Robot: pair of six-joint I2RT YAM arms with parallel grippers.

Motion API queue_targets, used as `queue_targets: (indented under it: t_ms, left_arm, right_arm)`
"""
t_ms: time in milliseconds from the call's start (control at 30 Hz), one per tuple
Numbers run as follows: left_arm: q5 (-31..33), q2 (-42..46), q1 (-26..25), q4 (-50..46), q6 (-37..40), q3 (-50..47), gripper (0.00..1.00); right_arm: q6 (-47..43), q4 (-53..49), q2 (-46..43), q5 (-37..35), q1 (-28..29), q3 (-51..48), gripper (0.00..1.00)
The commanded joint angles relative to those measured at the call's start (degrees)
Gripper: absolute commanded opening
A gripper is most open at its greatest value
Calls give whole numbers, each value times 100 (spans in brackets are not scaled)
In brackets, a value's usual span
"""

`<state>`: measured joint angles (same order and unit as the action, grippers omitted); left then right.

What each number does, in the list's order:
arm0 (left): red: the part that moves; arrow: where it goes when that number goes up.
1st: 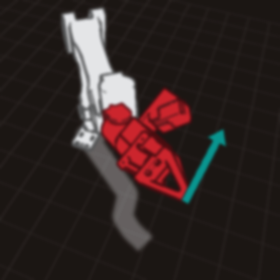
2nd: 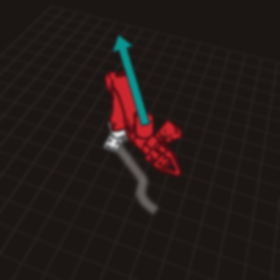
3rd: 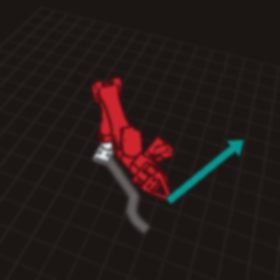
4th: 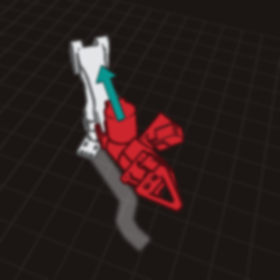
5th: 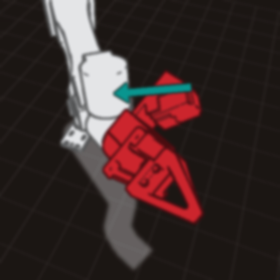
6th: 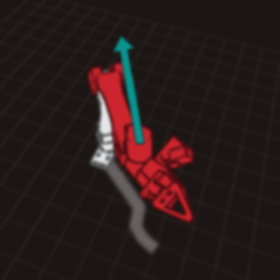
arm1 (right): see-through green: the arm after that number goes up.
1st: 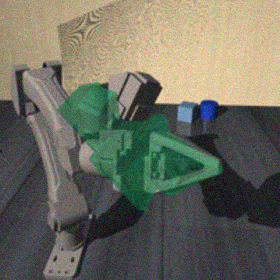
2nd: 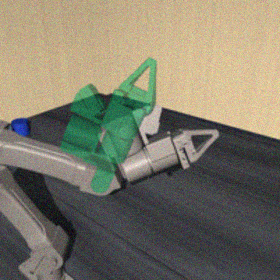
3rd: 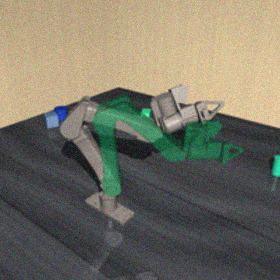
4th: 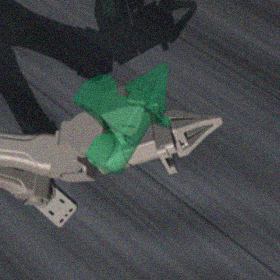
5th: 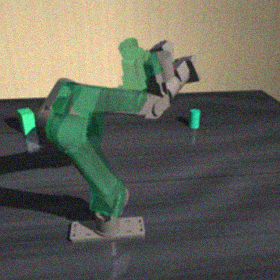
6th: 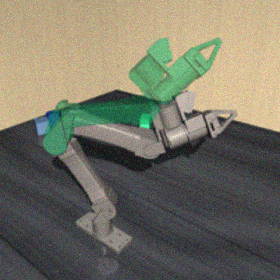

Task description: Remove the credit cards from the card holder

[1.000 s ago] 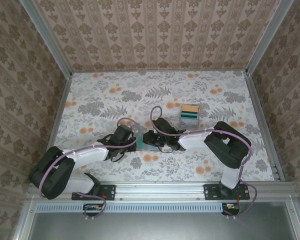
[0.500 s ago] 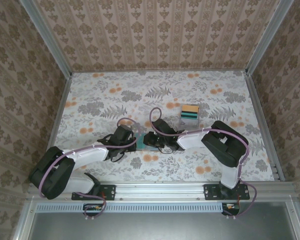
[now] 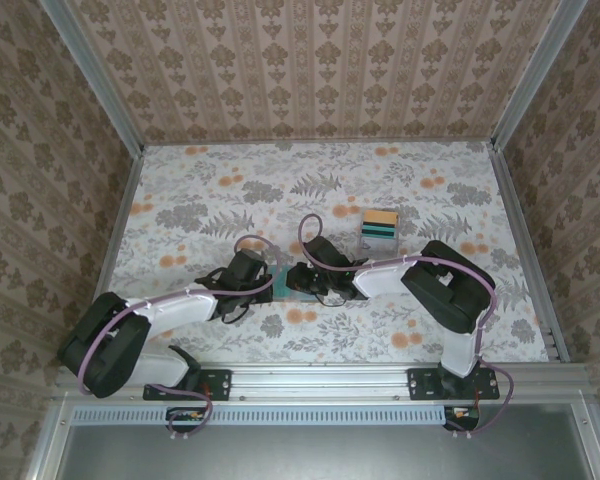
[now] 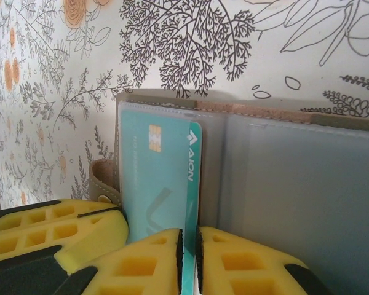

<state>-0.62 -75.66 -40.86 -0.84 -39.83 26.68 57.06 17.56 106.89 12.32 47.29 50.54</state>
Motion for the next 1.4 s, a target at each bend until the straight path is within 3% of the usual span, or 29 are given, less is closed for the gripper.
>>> queue_targets:
  t_ms: [0,100,200,433,567,700,1367]
  left_arm:
    - [-192,-213,-83,-373,-1,-22,0]
    - [-219,-211,-88,-358,19,-14,0]
    - [-244,-213,-96,-350,54,-5,0]
    - [-273,-233,-97,-354,73,15,0]
    - [-301,-260,-105,-331,83,24,0]
    - [-272,-255,-113,-363,64,31,0]
    - [63,-263,26,-771,-151,-5,0]
  right_arm:
    - [5,95,151,210,53,89,14]
    - [30,213,165,279,56,60,11]
    - [54,378,186,397,65,58,16]
    - [82,493,235,519,66,70,16]
    - [86,557,250,566,65,61,11]
    - [110,573,211,512,63,-1,0]
    - [254,867,-466,201,-397,-886,0]
